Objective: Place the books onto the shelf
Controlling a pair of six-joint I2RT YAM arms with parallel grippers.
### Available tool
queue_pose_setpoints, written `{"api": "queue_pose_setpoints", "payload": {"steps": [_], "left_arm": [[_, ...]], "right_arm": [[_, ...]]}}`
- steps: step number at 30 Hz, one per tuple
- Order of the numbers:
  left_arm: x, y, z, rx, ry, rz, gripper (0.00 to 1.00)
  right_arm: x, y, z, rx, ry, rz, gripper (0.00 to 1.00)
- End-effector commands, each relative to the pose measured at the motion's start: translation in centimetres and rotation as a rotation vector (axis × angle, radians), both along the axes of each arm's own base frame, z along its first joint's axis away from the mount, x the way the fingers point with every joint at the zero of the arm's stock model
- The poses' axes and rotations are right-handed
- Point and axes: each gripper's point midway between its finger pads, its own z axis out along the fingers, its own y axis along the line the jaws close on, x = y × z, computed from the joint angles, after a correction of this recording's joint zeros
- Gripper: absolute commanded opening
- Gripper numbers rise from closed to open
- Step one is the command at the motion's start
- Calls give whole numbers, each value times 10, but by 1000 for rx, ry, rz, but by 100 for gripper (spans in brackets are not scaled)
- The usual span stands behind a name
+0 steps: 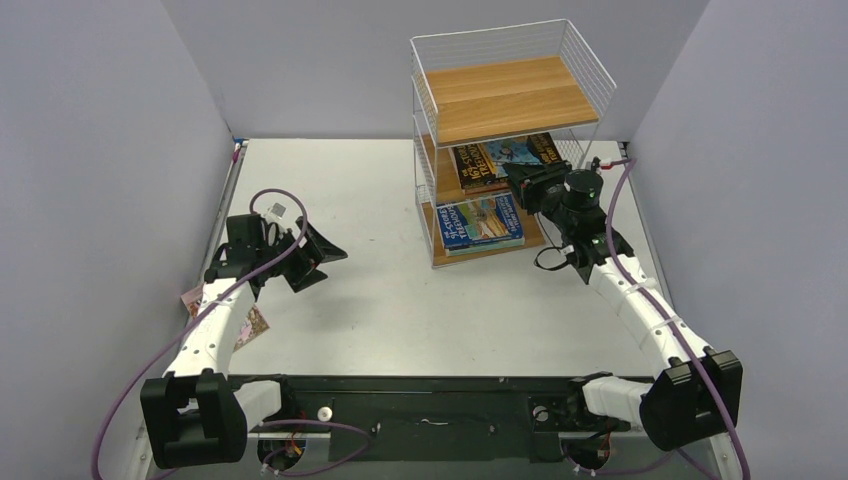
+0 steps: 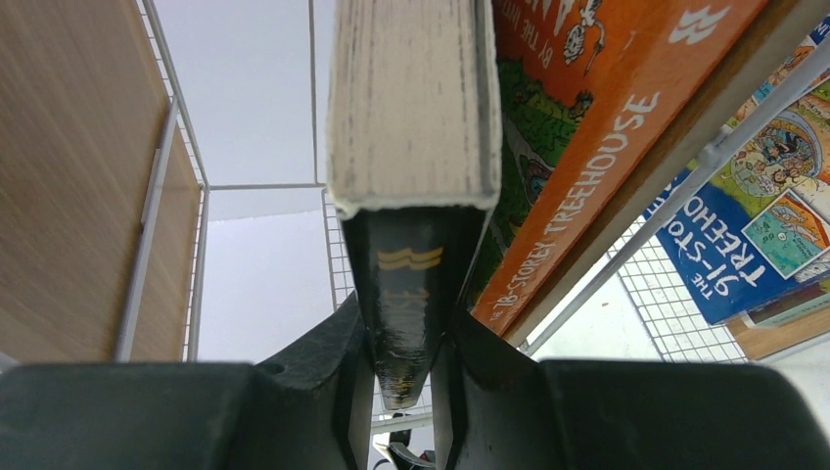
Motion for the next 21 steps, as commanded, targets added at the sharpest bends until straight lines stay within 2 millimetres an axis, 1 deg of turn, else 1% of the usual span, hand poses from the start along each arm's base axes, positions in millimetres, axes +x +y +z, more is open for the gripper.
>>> {"api": "queue_pose_setpoints", "payload": {"steps": [1,8,10,12,13,14,15,16,17,19,21], "left_arm": [[1,2,6,-1,-40,-16,82],[1,2,6,-3,-42,-16,82],[1,2,6,-3,-42,-16,82],[1,2,6,-4,-42,-16,82],[0,3,5,-4,-40,-14,82],[0,3,5,-4,-41,-15,82],[0,3,5,-4,-43,-16,82],[0,3,6,-5,-43,-16,82],[0,3,6,-7,-42,-16,82],[0,3,6,-6,-44,-16,82],[0,3,7,-6,-47,-16,82]], "right_arm": [[3,2,37,37,-105,22,0],[7,-1,36,27,-106,44,0],[8,-2,38,27,-108,51,2],[8,-1,38,28,-109,57,12],[8,-2,38,28,-109,57,26],[7,-2,38,31,-108,56,34],[7,-2,38,31,-109,56,45],[6,-2,39,30,-111,57,50],[5,-2,38,29,-110,57,56],[4,-4,37,28,-109,54,63],[3,-6,37,23,-111,48,66]]}}
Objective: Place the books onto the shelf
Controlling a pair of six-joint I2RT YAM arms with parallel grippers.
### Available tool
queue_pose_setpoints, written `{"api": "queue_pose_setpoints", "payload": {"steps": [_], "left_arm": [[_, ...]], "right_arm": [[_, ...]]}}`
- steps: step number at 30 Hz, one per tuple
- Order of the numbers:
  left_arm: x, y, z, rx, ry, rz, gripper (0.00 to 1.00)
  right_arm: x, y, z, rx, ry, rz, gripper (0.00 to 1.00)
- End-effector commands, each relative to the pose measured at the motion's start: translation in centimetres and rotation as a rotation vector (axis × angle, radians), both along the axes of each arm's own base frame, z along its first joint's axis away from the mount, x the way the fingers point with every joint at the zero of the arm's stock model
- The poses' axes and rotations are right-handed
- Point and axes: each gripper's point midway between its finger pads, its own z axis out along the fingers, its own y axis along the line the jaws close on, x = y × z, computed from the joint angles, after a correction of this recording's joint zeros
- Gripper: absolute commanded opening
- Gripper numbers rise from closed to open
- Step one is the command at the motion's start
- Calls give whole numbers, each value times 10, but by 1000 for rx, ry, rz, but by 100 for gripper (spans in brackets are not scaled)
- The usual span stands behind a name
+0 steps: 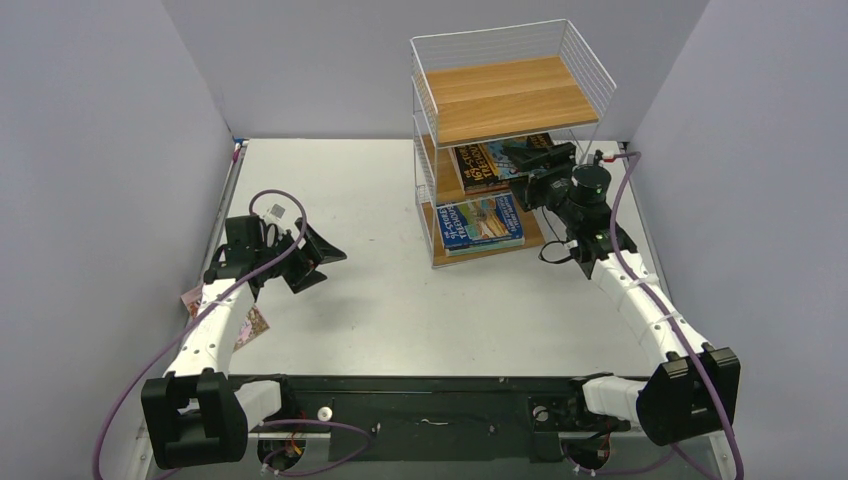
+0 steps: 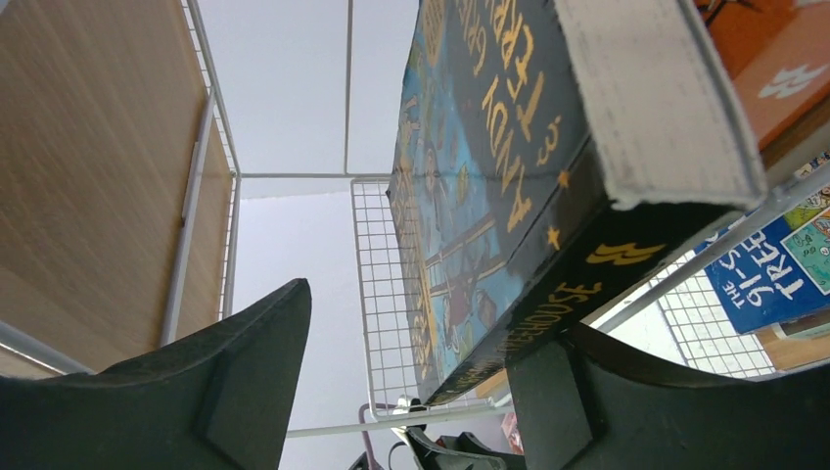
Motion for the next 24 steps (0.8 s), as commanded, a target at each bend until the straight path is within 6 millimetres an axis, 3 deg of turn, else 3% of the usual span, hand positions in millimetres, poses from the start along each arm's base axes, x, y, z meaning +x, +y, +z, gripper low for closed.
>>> {"api": "queue_pose_setpoints", "payload": {"steps": [1,10,16,24], "left_arm": [[1,0,8,-3,-46,-16,82],[2,0,8,-10,-46,-16,82],[3,-1,7,-17,-42,-16,82],[4,-1,7,-18,-42,-17,82]], "right_arm": [[-4,-6,27,-5,-82,-4,66],[-13,-8,15,-64,-50,22,70],[-15,-7,-9,-90,14,45,75],[-17,-6,-19,-108,34,64,76]]}}
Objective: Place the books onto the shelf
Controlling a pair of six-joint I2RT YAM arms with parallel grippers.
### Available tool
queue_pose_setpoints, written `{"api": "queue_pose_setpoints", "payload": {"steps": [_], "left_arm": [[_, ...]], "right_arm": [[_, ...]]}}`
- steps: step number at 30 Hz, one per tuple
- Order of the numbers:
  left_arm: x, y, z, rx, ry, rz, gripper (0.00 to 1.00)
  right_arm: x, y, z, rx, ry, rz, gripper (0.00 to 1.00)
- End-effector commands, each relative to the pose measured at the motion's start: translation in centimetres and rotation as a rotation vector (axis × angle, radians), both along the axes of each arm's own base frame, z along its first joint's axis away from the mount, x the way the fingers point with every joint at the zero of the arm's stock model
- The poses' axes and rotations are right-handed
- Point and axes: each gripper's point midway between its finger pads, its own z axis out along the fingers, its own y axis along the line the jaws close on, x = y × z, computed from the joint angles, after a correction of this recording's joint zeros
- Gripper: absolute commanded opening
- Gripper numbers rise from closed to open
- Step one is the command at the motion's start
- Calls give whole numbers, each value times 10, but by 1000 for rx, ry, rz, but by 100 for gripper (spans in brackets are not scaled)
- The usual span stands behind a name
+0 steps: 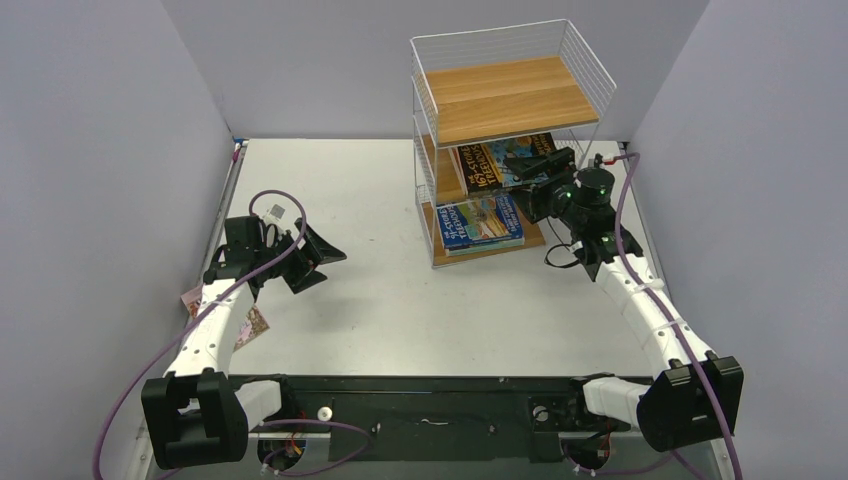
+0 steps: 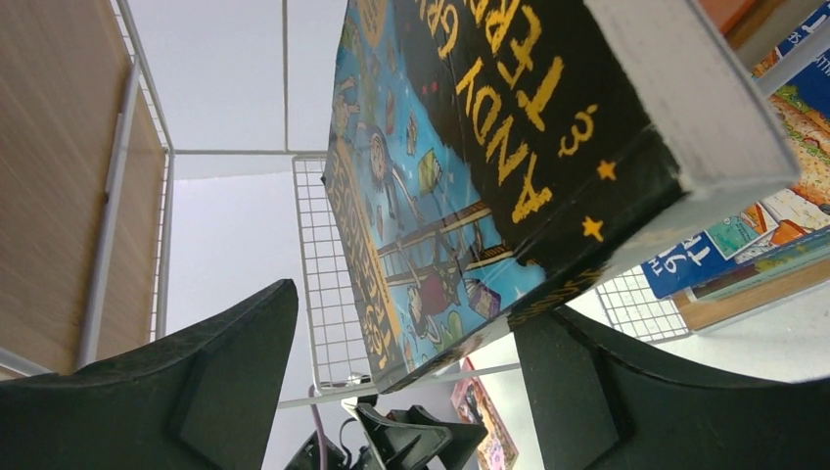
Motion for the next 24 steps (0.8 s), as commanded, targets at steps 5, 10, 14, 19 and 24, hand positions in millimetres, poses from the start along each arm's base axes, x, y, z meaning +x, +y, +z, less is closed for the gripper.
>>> {"api": "queue_pose_setpoints", "payload": {"steps": [5,10,14,19,24], "left_arm": [[5,-1,7,-10,-42,-13,82],[5,-1,6,-8,-40,-14,82],[5,-1,5,-7,-38,-13,82],[5,-1,4,-7,-37,-14,82],[5,0,3,-6,-36,-12,82]], "right_arm": [[-4,0,-6,-26,-8,25,76],[-8,-3,-9,-36,-11,14,70],[-11,-7,-7,-46,-26,2,61],[-14,-11,-4,-52,-39,-7,45],[-16,-13,1,-56,-54,-14,29]]}}
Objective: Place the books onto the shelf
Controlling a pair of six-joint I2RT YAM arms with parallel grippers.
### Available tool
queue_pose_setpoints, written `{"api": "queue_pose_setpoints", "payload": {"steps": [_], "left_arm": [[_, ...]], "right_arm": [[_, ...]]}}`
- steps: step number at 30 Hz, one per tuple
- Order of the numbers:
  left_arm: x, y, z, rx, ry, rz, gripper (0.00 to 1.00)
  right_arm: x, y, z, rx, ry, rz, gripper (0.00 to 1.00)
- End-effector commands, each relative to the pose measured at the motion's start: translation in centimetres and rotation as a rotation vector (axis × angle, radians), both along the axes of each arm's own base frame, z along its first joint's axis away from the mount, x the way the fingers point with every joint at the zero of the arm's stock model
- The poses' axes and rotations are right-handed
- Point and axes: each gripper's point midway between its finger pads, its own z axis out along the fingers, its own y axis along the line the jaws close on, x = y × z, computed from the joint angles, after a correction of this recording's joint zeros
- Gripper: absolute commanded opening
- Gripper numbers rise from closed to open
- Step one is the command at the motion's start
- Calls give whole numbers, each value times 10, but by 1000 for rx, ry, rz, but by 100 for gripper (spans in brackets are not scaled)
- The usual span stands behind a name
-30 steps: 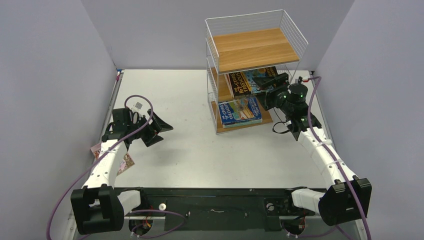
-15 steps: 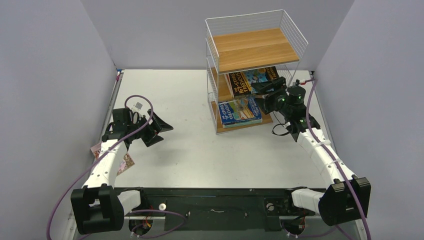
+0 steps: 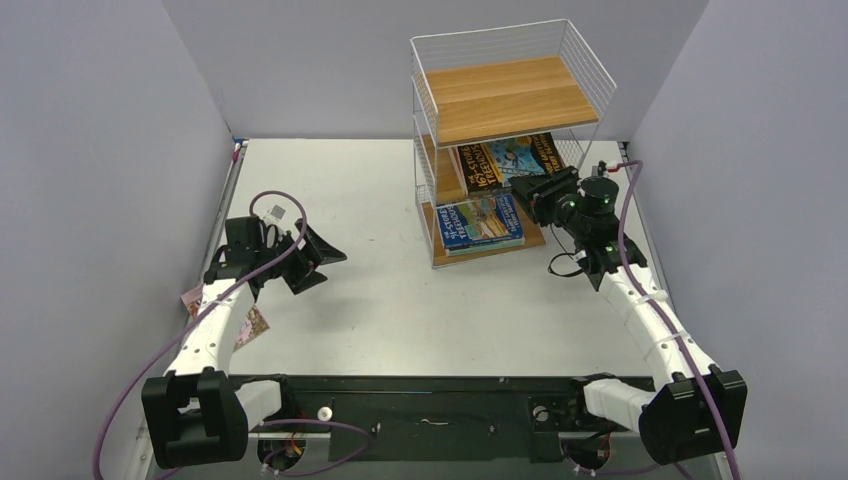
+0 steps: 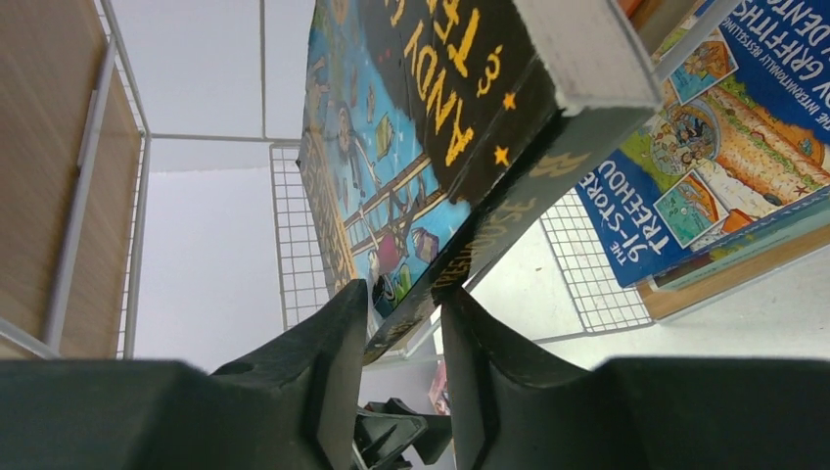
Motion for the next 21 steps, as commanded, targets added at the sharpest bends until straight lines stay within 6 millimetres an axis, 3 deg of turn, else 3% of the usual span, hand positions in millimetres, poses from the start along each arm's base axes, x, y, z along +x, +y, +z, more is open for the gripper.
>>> {"api": "queue_pose_setpoints", "payload": {"steps": [1,8,21], "left_arm": [[5,0,4,-5,-39,-10,82],[4,0,3,-5,-35,-7,82],[4,0,3,-6,-34,-3,82]], "right_arm": [[-2,-6,15,-12,-59,-19,28],[1,-7,18,-19,-68,-21,0],[16,-5,28,-11,-78,-26,0]]}}
